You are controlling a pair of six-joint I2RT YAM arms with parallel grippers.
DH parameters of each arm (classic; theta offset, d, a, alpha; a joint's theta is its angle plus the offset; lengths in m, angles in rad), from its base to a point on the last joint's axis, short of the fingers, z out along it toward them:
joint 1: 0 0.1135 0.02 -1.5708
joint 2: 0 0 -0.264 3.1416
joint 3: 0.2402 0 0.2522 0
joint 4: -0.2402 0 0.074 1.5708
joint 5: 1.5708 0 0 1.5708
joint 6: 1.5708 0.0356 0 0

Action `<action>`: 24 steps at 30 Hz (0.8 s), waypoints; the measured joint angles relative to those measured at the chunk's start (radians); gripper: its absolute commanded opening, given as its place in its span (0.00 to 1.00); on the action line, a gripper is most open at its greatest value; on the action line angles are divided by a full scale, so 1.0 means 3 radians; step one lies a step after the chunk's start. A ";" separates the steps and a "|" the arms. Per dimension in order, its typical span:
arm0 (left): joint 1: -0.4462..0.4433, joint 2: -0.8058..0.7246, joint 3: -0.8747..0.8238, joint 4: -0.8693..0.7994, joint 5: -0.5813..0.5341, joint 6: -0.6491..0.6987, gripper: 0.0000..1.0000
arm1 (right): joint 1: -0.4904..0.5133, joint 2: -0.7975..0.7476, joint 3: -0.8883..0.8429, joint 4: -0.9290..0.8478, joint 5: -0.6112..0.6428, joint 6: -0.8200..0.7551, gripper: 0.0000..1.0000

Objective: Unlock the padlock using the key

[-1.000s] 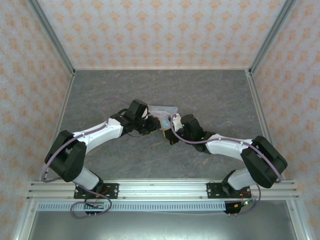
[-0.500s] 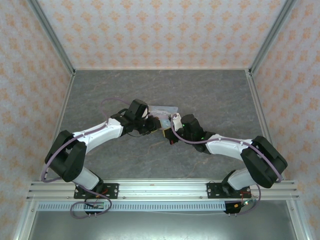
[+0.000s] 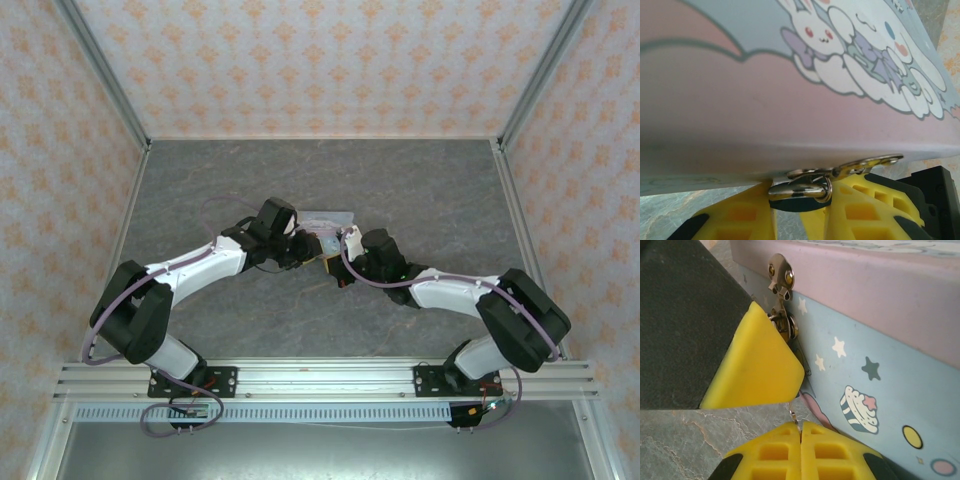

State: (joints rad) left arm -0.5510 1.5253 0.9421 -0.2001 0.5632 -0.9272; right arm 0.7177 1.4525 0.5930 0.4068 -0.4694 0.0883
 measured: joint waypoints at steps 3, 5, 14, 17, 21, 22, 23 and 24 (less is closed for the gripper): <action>0.0000 0.0000 0.0000 0.0000 -0.0009 -0.0025 0.24 | 0.0000 0.0020 0.0000 0.0041 -0.0003 0.0001 0.00; 0.0000 0.0000 0.0000 0.0001 -0.0015 -0.0037 0.24 | 0.0000 0.0037 0.0000 0.0074 -0.0003 0.0003 0.00; 0.0003 -0.0001 0.0018 0.0011 -0.0034 -0.0078 0.23 | -0.0001 0.0038 0.0000 0.0163 0.0014 0.0080 0.00; 0.0004 -0.0001 0.0031 0.0025 -0.0047 -0.0092 0.23 | -0.0005 0.0038 -0.0003 0.0219 0.0033 0.0142 0.00; 0.0003 -0.0001 0.0038 0.0080 -0.0047 -0.0139 0.23 | -0.0052 0.0038 -0.0042 0.0370 0.0006 0.0247 0.00; 0.0003 -0.0001 0.0039 0.0100 -0.0048 -0.0145 0.23 | -0.0065 0.0038 -0.0042 0.0390 -0.0001 0.0263 0.00; 0.0003 -0.0001 0.0042 0.0121 -0.0048 -0.0150 0.23 | -0.0080 0.0038 -0.0042 0.0411 -0.0015 0.0284 0.00; 0.0003 -0.0001 0.0045 0.0136 -0.0047 -0.0153 0.23 | -0.0088 0.0038 -0.0042 0.0444 -0.0024 0.0301 0.00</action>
State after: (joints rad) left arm -0.5503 1.5249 0.9554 -0.1593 0.5491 -0.9730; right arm 0.6914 1.4639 0.5804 0.5400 -0.4767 0.1787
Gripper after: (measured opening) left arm 0.233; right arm 0.045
